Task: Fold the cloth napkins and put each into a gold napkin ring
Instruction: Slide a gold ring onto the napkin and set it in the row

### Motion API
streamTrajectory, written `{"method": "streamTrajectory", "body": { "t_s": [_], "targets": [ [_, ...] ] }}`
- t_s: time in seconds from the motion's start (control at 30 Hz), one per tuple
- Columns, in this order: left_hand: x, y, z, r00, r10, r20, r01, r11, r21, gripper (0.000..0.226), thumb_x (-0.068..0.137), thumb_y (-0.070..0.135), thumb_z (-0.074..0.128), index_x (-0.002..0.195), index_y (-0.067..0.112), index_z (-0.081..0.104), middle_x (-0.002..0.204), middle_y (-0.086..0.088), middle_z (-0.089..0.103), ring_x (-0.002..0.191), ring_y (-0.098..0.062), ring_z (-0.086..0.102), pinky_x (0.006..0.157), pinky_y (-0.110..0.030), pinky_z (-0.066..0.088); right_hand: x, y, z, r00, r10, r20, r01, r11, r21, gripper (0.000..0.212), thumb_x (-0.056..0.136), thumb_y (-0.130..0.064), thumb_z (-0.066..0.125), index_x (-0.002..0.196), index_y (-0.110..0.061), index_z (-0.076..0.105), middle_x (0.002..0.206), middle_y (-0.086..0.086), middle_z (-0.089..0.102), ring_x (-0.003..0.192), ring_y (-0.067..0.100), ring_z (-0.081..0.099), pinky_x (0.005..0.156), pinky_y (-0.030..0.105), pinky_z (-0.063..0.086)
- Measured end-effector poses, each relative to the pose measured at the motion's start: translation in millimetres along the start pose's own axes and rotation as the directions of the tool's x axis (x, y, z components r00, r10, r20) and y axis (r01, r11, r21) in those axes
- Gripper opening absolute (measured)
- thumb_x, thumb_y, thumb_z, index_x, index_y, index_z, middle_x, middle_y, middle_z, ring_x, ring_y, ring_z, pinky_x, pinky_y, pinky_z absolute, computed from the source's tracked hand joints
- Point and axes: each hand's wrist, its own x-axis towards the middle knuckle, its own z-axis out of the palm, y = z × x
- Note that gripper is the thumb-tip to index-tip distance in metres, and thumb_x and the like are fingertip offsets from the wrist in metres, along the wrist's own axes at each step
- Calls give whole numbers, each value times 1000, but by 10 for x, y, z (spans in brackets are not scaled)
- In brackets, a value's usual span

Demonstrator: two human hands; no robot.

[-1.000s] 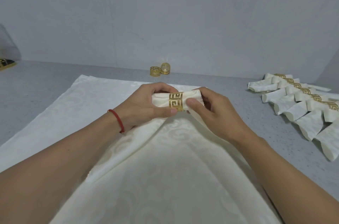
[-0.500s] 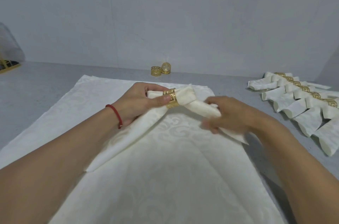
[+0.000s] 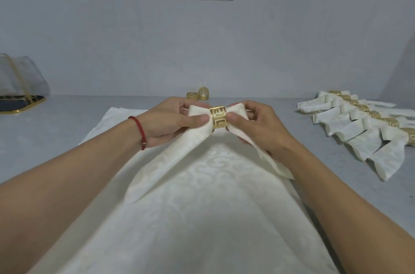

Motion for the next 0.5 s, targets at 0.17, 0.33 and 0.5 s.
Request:
{"method": "streamTrajectory", "body": {
  "t_s": [0.17, 0.33, 0.5],
  "targets": [
    [-126, 166, 127, 993, 66, -96, -40, 966, 255, 38, 84, 9, 78, 120, 12, 67, 112, -24, 70, 104, -42, 69, 99, -57, 51, -5, -226, -117, 987, 55, 154, -44, 996, -73, 24, 94, -32, 73, 105, -11, 73, 74, -3, 70, 56, 8, 55, 49, 20, 43],
    [-168, 357, 374, 1000, -12, -23, 14, 996, 91, 30, 89, -7, 65, 119, -4, 66, 113, -23, 71, 100, -40, 71, 94, -41, 56, -240, -462, -657, 932, 185, 310, -101, 958, -269, 21, 96, -26, 71, 115, -15, 72, 96, 8, 78, 71, 12, 62, 65, 25, 50],
    [-115, 429, 704, 998, -48, 31, 47, 999, 15, 27, 91, -5, 63, 118, -6, 66, 111, -21, 72, 101, -36, 71, 90, -34, 58, -597, -640, -1283, 897, 370, 244, -40, 615, -788, 21, 89, -49, 73, 97, -29, 74, 91, -14, 76, 87, 8, 70, 80, 25, 48]
  ]
}}
